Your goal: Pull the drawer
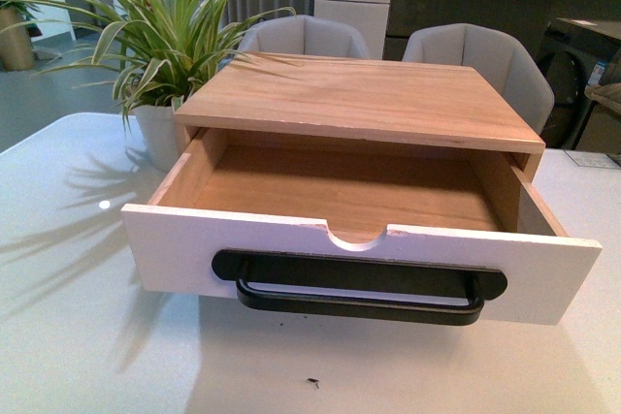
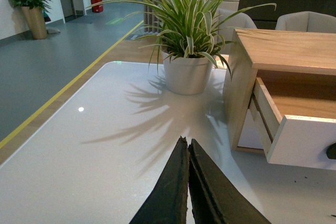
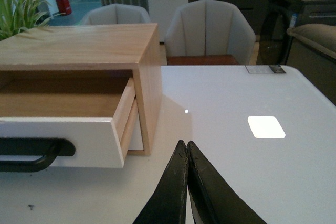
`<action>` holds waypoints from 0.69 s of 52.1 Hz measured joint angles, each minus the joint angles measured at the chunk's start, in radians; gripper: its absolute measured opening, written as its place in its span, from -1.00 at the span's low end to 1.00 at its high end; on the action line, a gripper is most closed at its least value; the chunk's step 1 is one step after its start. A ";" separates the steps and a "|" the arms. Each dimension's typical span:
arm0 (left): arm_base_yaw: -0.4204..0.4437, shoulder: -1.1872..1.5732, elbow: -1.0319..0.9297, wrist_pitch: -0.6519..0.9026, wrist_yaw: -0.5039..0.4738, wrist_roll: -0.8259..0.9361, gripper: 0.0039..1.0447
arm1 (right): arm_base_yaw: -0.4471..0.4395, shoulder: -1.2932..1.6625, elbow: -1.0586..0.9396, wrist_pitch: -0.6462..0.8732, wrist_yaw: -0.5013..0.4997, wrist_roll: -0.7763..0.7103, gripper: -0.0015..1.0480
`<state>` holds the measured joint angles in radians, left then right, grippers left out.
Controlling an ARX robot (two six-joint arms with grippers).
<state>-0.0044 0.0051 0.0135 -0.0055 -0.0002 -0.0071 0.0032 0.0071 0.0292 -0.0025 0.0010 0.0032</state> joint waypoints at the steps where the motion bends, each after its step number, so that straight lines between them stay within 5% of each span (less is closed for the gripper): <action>1: 0.000 0.000 0.000 0.000 0.000 0.000 -0.95 | 0.000 0.000 0.000 0.000 0.002 0.000 -0.96; 15: 0.000 0.000 0.000 0.000 0.000 0.000 -0.95 | 0.000 -0.001 0.000 0.000 0.002 0.000 -0.96; 36: 0.000 0.000 0.000 0.000 0.000 0.000 0.80 | 0.000 -0.002 0.000 0.000 0.001 0.000 0.74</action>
<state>-0.0044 0.0048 0.0135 -0.0055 -0.0002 -0.0071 0.0032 0.0055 0.0288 -0.0021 0.0021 0.0029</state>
